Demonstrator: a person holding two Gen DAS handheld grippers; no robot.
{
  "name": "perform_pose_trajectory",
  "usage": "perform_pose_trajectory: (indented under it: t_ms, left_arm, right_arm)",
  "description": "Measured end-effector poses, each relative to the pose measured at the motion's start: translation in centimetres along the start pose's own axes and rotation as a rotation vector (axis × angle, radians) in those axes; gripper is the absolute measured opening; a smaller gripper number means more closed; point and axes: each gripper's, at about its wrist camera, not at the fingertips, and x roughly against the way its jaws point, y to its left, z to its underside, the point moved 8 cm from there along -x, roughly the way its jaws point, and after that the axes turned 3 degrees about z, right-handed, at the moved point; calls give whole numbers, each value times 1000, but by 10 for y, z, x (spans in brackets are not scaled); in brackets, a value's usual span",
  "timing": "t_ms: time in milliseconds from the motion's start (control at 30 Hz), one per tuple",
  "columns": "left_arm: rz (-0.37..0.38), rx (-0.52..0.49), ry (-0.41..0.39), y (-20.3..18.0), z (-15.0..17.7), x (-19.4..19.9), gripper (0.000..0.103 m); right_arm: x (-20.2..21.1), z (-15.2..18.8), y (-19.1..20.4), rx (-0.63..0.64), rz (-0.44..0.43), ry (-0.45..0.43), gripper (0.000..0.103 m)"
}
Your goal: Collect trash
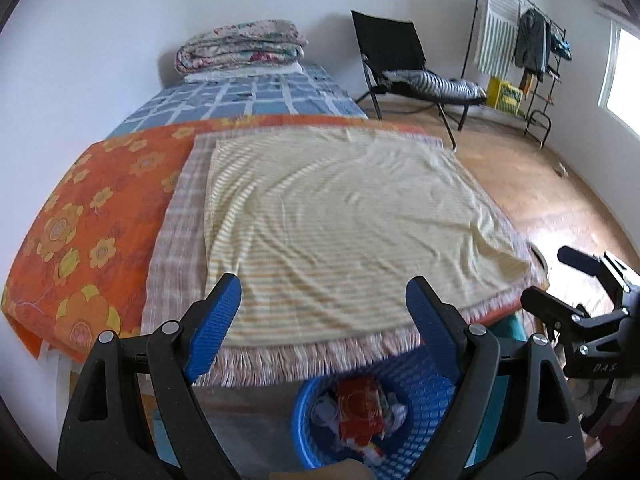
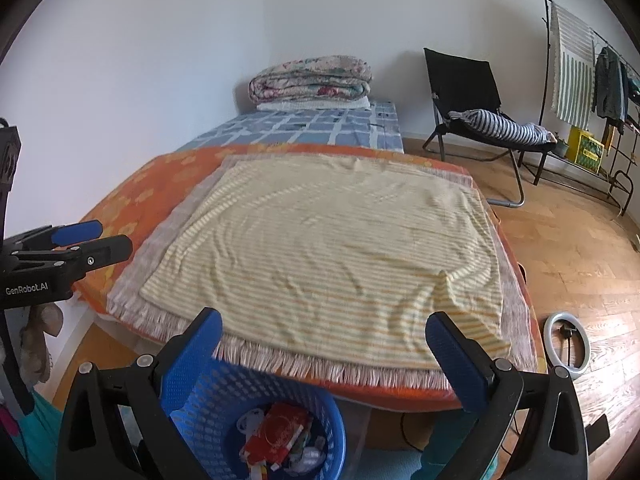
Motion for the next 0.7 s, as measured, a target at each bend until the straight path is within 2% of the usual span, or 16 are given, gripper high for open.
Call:
perform_pose_trajectory:
  t_ms: [100, 433, 533, 700]
  left_arm:
    - [-7, 25, -16, 5, -7, -2, 93]
    - [-25, 30, -49, 5, -19, -3, 93]
    - [-31, 29, -60, 5, -20, -2, 99]
    - [-45, 28, -73, 6, -21, -1, 100]
  right_arm:
    - [-2, -8, -1, -12, -5, -14, 103]
    - [-9, -20, 0, -17, 3, -33, 103]
    - [-11, -20, -1, -19, 10, -31, 103]
    - [-12, -20, -1, -25, 19, -32, 103]
